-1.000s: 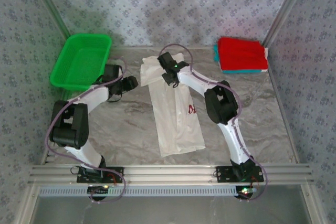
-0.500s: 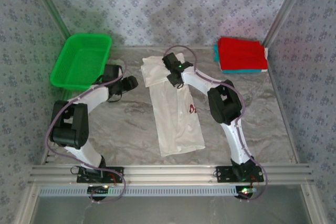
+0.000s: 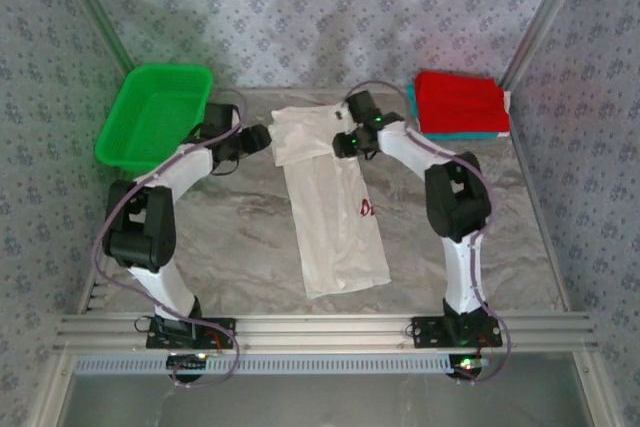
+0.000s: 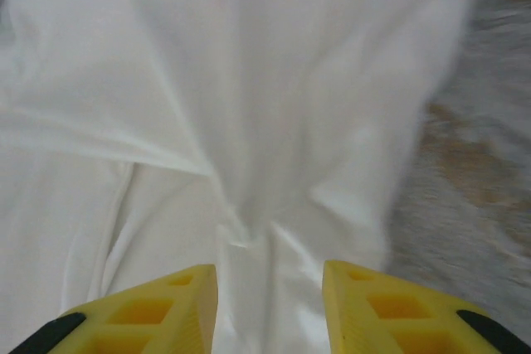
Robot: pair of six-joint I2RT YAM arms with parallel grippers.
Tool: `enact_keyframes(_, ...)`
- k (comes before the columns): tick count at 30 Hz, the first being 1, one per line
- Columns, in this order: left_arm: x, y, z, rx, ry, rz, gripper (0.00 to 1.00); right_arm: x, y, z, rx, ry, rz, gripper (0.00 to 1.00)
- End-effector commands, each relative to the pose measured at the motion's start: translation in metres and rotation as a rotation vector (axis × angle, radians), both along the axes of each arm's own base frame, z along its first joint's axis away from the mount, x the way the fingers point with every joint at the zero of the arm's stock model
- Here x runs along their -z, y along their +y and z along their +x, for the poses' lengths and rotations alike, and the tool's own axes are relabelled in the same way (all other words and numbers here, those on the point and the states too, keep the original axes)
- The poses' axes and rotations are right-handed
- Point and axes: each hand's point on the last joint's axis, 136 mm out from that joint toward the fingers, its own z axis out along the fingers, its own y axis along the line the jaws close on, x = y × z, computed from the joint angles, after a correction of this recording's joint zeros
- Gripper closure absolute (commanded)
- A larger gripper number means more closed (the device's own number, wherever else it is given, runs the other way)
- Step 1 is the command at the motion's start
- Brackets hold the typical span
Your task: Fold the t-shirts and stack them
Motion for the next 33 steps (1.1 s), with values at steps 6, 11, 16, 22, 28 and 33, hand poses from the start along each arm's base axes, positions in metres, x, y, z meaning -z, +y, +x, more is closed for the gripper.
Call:
enact_keyframes(6, 0.021, -0.018, -0.012, 0.056, 0.055, -0.009, 0.33, 0.016, -0.015, -0.026, 0.053, 0.085, 0.047, 0.60)
enact_keyframes(11, 0.021, -0.021, -0.032, 0.062, 0.056, -0.024, 0.33, 0.040, -0.021, -0.041, 0.052, 0.147, 0.033, 0.59)
enact_keyframes(16, 0.036, -0.047, -0.069, 0.113, 0.076, -0.040, 0.36, 0.059, -0.030, -0.047, 0.070, 0.182, 0.033, 0.76)
enact_keyframes(22, 0.077, -0.063, -0.101, 0.131, 0.182, -0.046, 0.39, 0.089, -0.056, -0.063, 0.151, 0.233, -0.048, 0.96)
enact_keyframes(28, 0.079, -0.062, -0.100, 0.132, 0.186, -0.016, 0.39, 0.089, -0.089, -0.071, 0.280, 0.238, -0.091, 1.00)
enact_keyframes(33, 0.079, -0.059, -0.097, 0.125, 0.185, 0.009, 0.39, 0.087, -0.104, -0.077, 0.351, 0.262, -0.066, 1.00)
